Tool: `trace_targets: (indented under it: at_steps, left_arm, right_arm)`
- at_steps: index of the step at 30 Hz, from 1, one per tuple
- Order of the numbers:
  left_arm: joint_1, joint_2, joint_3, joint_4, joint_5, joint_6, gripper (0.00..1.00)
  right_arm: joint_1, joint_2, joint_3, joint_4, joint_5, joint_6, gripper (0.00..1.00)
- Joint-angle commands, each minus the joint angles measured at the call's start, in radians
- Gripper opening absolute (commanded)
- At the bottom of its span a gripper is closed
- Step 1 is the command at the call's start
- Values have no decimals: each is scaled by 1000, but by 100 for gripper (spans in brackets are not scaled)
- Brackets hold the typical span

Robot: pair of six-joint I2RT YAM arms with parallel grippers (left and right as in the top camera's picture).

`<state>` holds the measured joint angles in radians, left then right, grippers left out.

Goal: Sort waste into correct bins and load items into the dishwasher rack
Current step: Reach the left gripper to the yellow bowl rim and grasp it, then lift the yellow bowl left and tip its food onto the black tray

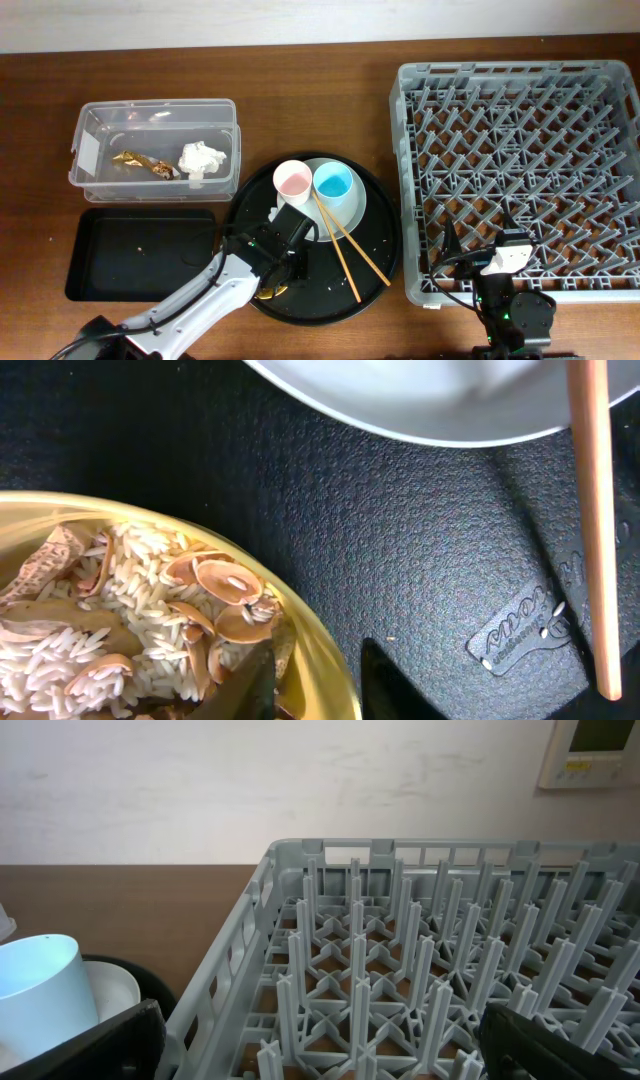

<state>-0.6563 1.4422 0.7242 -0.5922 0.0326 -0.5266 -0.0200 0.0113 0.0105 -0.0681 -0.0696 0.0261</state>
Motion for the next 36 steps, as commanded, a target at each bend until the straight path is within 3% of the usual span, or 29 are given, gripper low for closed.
trace_targets:
  at_steps: [1, 14, 16, 23, 31, 36]
  left_arm:
    - [-5, -8, 7, 5, -19, -8, 25]
    - [-5, -24, 22, 16, -34, -8, 25]
    - [-5, -24, 22, 16, -34, -8, 13]
    - [-5, -25, 26, 12, -33, -8, 11]
    - [-5, -25, 135, -111, -33, -8, 1]
    - [0, -25, 277, -251, -34, -7, 1]
  right_arm:
    - [-6, -6, -5, -5, 2, 5, 98]
    - [-6, -6, -5, -5, 2, 5, 98]
    - [-6, -6, -5, -5, 2, 5, 98]
    - [-6, -6, -5, -5, 2, 5, 98]
    - [-6, -6, -5, -5, 2, 5, 99]
    - [-6, -6, -5, -5, 2, 5, 98]
